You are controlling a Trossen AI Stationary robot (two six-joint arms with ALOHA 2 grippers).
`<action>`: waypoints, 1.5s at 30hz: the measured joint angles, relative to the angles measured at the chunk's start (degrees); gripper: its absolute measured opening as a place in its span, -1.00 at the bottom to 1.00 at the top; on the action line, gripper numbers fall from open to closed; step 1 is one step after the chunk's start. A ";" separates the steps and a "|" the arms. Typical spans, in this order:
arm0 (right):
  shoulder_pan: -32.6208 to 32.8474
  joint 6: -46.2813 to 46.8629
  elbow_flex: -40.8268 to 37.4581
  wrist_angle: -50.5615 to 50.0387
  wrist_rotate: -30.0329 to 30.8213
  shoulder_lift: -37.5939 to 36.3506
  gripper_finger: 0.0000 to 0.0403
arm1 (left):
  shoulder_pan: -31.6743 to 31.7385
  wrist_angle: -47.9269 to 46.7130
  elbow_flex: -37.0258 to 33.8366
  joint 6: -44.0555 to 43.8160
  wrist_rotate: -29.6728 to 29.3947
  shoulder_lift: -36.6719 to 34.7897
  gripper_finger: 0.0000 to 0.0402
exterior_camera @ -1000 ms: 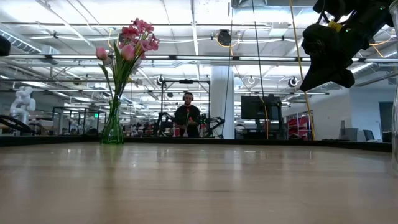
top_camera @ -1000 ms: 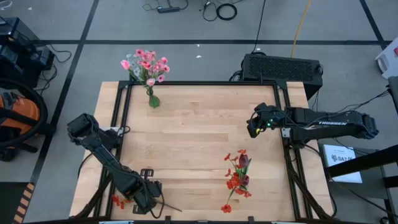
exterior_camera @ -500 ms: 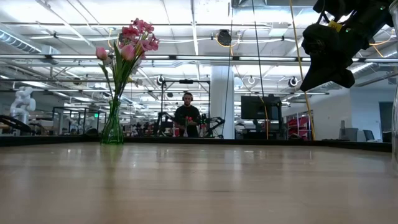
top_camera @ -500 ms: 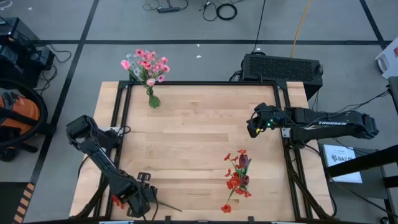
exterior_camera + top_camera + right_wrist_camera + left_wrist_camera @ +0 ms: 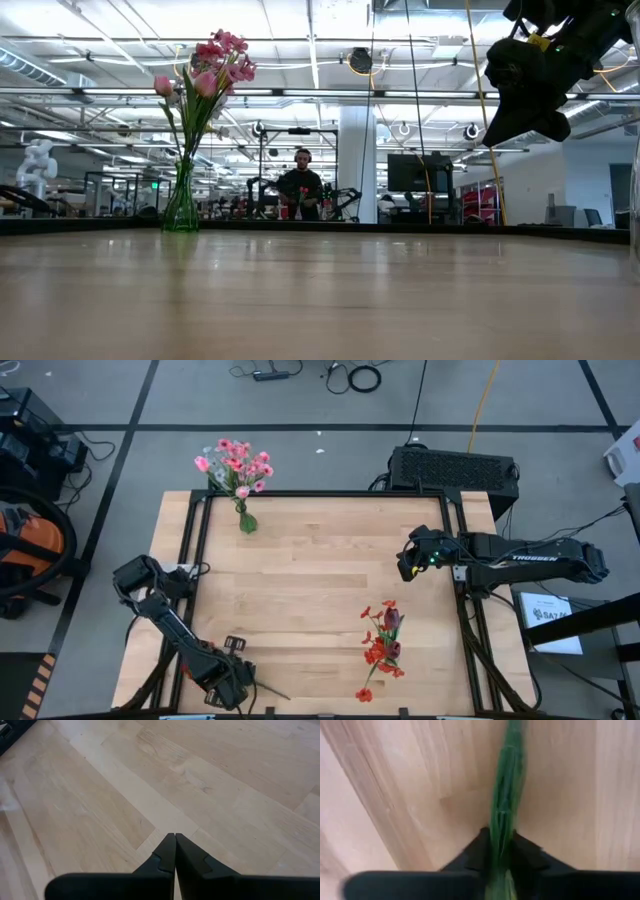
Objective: Sort flowers into vase by color
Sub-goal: Put the orange flowers into the transparent vase
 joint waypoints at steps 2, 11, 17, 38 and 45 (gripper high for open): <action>-0.01 -0.05 0.01 0.01 0.04 -0.01 -1.00 | 0.93 -3.64 1.65 2.80 1.45 0.25 -0.87; -0.16 -1.97 -0.02 -3.75 -6.34 -0.01 -1.00 | 9.65 -28.12 8.66 16.87 9.64 0.36 -0.93; -4.05 -9.39 -0.02 -5.13 -8.73 -0.29 -1.00 | 23.04 -40.49 16.62 25.64 10.47 0.29 -0.93; -45.00 -55.20 17.94 -15.04 -38.60 11.76 -1.00 | 58.76 -38.53 54.55 22.01 10.09 13.03 -0.94; -48.38 -62.91 27.92 -22.31 -33.53 20.60 -1.00 | 65.38 -38.00 68.39 17.17 10.41 21.41 -0.94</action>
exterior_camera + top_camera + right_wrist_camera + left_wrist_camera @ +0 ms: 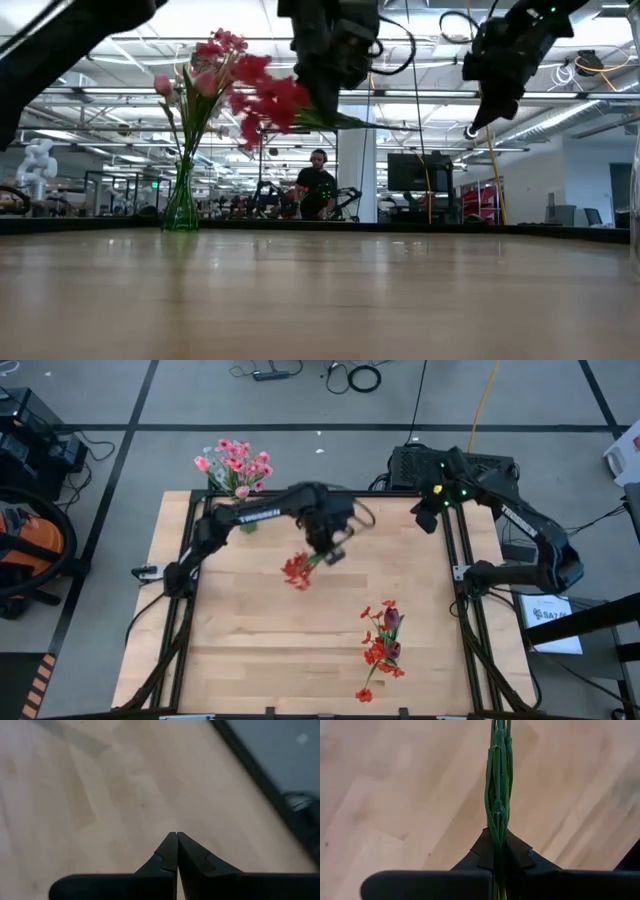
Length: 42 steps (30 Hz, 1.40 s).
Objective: Sort flowers into vase by color
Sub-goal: Put the orange flowers into the transparent vase
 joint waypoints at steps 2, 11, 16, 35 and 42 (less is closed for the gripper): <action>0.81 -2.81 0.60 0.19 0.50 -1.80 -1.00 | 2.15 1.74 1.37 -4.69 0.73 0.43 -0.94; 9.68 -22.91 0.61 4.24 4.80 -13.11 -1.00 | 8.87 23.20 3.28 -15.40 14.34 0.32 -0.94; 15.25 -21.77 0.61 7.50 4.55 -13.46 -1.00 | 10.97 35.60 3.28 -22.79 24.87 0.34 -0.94; 35.43 -39.51 0.59 26.43 30.56 -7.59 -0.45 | 16.64 39.81 3.22 -25.54 41.39 0.34 -0.94; 38.23 -50.51 0.58 36.31 41.35 -3.41 -0.36 | 16.85 39.64 3.22 -26.41 42.67 0.32 -0.94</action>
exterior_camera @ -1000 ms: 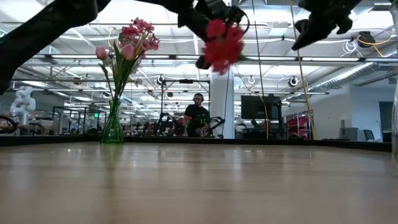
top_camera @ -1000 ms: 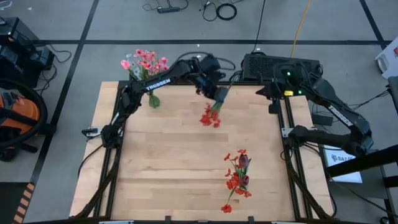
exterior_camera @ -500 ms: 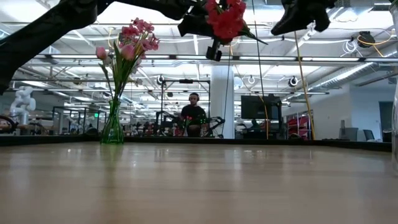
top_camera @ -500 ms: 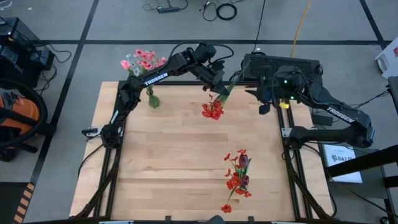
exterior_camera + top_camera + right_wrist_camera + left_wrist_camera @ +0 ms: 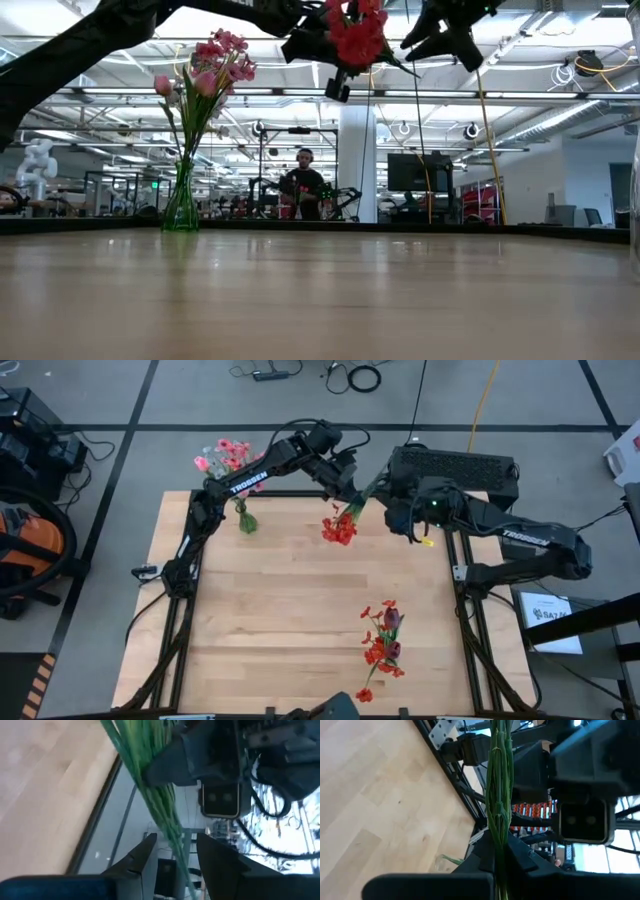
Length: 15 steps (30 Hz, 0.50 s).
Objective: Sort flowers into vase by color
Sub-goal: Put the orange flowers into the transparent vase
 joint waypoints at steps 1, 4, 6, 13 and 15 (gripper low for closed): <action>0.04 -1.11 0.00 0.23 -0.13 0.48 -0.37 | 0.01 -0.02 0.00 -0.57 0.02 0.00 -0.94; 0.07 -3.31 0.00 0.16 1.28 2.09 -0.39 | 0.02 0.00 0.00 -0.62 0.08 0.00 -0.94; 0.06 -4.32 0.00 0.15 2.74 3.17 -0.40 | 0.02 0.00 0.00 -0.64 0.11 0.00 -0.92; 0.09 -5.43 -0.02 4.21 7.32 5.36 -0.46 | -0.15 -0.02 -0.02 -0.64 0.40 -0.04 -0.88; 0.04 -5.41 -0.02 5.21 8.14 5.39 -0.49 | -0.31 -0.04 -0.02 -0.62 0.81 -0.04 -0.88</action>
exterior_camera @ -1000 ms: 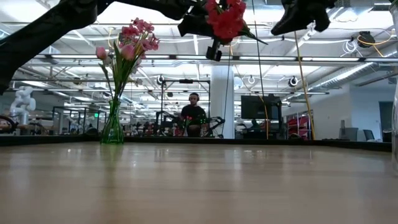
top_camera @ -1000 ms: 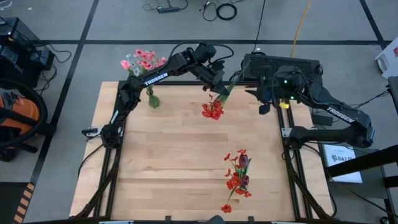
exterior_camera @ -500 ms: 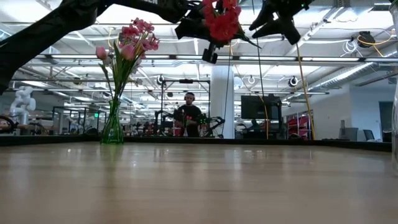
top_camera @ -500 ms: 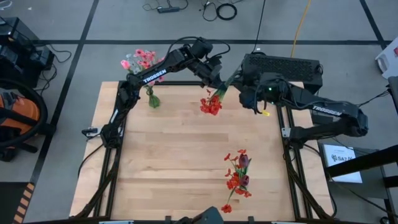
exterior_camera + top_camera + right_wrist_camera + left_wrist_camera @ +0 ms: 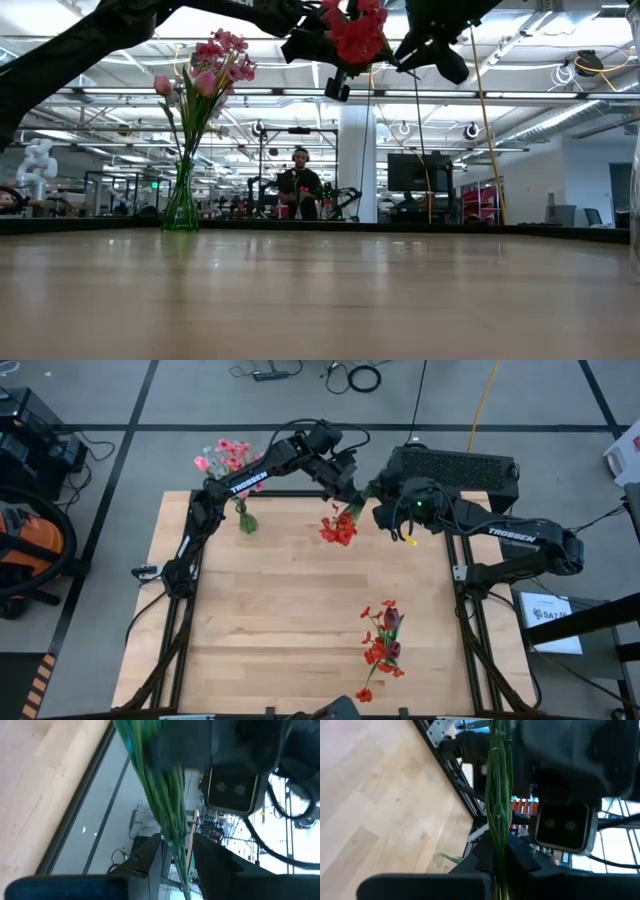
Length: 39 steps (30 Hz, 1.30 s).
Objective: Sort flowers into vase by color
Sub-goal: Put the orange flowers into the transparent vase
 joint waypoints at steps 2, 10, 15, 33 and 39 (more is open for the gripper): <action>-0.04 0.00 0.00 -0.26 0.38 -0.02 -0.52 | -0.12 0.04 0.00 0.00 0.13 -0.02 -0.87; -0.23 0.02 0.00 -0.30 0.43 0.00 -0.55 | -0.50 0.04 0.00 0.00 0.76 -0.02 -0.86; -0.61 0.43 0.00 -0.32 0.36 0.00 -0.58 | -1.33 0.20 0.00 0.04 2.00 -0.02 -0.86; -0.92 8.54 0.00 -10.00 -1.06 -0.09 -0.99 | -1.63 1.83 -0.02 1.92 -3.22 0.09 -0.73; -0.85 9.07 0.00 -10.78 -1.58 -0.15 -0.99 | -1.42 2.54 -0.02 2.14 -4.55 0.07 -0.47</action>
